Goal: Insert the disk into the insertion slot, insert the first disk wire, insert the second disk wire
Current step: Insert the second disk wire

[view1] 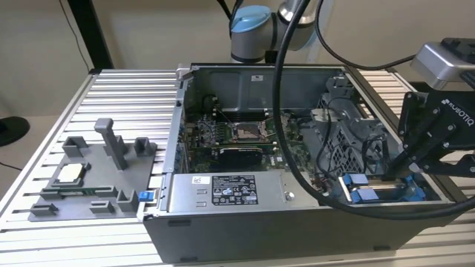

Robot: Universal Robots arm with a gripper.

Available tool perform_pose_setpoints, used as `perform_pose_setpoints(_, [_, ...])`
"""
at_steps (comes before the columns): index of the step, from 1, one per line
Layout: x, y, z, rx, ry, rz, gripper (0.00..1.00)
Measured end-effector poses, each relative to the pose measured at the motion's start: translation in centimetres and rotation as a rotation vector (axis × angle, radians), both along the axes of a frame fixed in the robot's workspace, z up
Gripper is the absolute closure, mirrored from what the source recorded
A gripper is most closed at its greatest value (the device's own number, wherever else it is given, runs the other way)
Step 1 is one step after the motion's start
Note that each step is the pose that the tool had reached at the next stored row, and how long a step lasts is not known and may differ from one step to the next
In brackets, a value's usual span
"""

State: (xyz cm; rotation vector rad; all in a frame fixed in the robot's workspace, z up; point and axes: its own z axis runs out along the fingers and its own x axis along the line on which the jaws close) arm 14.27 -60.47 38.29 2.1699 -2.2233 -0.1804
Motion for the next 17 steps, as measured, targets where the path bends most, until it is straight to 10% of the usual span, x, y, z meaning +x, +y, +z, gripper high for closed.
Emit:
perform_pose_setpoints(10, [0.0, 2.35, -0.92, 0.0001, -0.0288, 0.000, 1.00])
perform_pose_setpoints(17, [0.0, 2.91, -1.61, -0.0012, -0.0517, 0.000, 1.00])
